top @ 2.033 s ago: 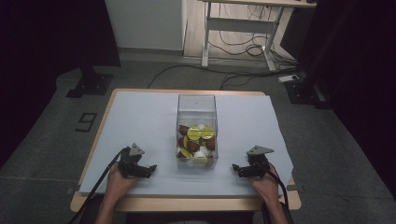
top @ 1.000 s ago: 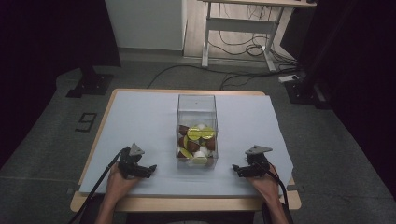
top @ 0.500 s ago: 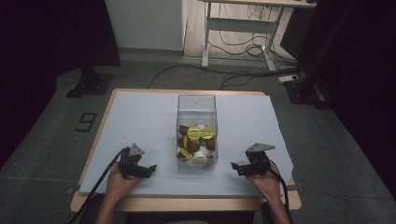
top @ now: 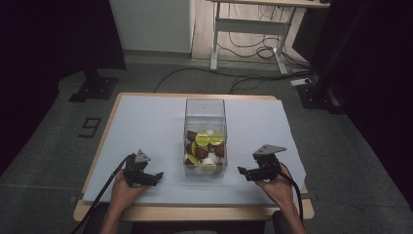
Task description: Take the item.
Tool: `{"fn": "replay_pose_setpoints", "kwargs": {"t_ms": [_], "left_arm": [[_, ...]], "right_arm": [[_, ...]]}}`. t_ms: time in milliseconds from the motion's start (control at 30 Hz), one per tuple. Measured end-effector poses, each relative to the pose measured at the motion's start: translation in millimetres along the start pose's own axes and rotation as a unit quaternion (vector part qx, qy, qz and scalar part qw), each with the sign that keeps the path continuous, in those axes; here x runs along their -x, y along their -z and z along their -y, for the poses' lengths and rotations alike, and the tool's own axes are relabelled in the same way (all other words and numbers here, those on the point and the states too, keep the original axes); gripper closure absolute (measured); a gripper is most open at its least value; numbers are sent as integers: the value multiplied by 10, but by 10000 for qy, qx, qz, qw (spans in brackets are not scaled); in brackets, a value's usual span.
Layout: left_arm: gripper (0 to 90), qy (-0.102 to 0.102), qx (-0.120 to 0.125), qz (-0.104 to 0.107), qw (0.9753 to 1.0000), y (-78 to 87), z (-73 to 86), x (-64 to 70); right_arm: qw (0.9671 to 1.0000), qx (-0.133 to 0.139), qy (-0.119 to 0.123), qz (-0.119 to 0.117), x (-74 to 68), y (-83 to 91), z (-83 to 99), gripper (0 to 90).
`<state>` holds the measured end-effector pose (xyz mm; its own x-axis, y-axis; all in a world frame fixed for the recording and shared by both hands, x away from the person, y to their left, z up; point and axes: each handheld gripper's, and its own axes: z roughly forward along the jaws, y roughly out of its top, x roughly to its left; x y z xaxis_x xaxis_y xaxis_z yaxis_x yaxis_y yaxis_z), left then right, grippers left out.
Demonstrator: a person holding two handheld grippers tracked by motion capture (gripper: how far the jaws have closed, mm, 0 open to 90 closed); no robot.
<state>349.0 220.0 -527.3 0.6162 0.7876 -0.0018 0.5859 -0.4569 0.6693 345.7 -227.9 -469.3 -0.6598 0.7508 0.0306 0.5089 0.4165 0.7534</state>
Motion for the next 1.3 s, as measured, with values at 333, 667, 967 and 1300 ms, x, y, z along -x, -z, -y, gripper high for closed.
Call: {"fn": "replay_pose_setpoints", "kwargs": {"t_ms": [333, 667, 967, 1300], "left_arm": [[46, -2, 2, -2, 10000, 0, 0, 0], [46, -3, 2, -2, 10000, 0, 1, 0], [46, -10, -3, -1, 10000, 1, 1, -1], [46, -8, -3, -2, 10000, 2, 1, 0]], "right_arm": [[9996, -40, 136, -233, -96, 21, -207, 157], [9986, -6, 252, -456, -163, 15, -387, 160], [9974, -55, 388, -607, -207, -49, -537, 171], [9958, -4, 506, -757, -260, -128, -715, 207]]}}
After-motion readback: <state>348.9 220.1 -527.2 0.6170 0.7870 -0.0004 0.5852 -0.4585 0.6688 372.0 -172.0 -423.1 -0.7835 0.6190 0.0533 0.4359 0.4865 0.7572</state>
